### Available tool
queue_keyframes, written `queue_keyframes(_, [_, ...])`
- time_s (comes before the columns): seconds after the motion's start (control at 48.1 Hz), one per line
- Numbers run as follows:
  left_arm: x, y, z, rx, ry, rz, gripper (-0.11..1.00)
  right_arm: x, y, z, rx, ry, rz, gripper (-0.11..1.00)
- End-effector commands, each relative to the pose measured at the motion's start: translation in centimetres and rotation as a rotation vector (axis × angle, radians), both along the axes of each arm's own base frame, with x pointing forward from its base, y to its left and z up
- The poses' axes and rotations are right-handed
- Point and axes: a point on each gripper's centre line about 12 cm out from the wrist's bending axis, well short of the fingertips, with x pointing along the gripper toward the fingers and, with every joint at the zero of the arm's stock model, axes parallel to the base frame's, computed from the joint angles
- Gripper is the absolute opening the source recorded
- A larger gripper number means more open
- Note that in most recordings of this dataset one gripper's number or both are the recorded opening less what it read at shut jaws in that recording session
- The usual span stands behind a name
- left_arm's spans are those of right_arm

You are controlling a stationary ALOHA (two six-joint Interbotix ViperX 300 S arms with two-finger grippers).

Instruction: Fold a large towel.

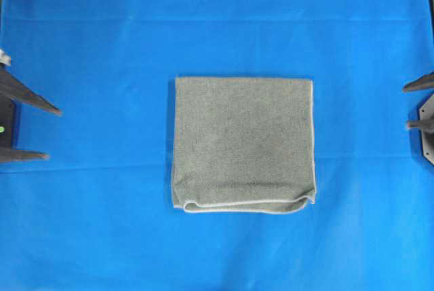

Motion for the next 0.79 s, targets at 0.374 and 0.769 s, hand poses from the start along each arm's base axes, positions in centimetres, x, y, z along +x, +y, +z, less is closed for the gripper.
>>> queue_keyframes(0.374, [-3.5, 2.4, -4.5, -0.024, 0.013, 0.117, 0.67, -1.9, -3.1, -5.4, 0.066, -0.009, -0.194, 0.59])
queue_keyframes(0.769, [-3.6, 2.7, -8.0, -0.043, 0.08, 0.147, 0.67, -1.4, -4.3, -8.2, 0.084, -0.012, -0.297, 0.59])
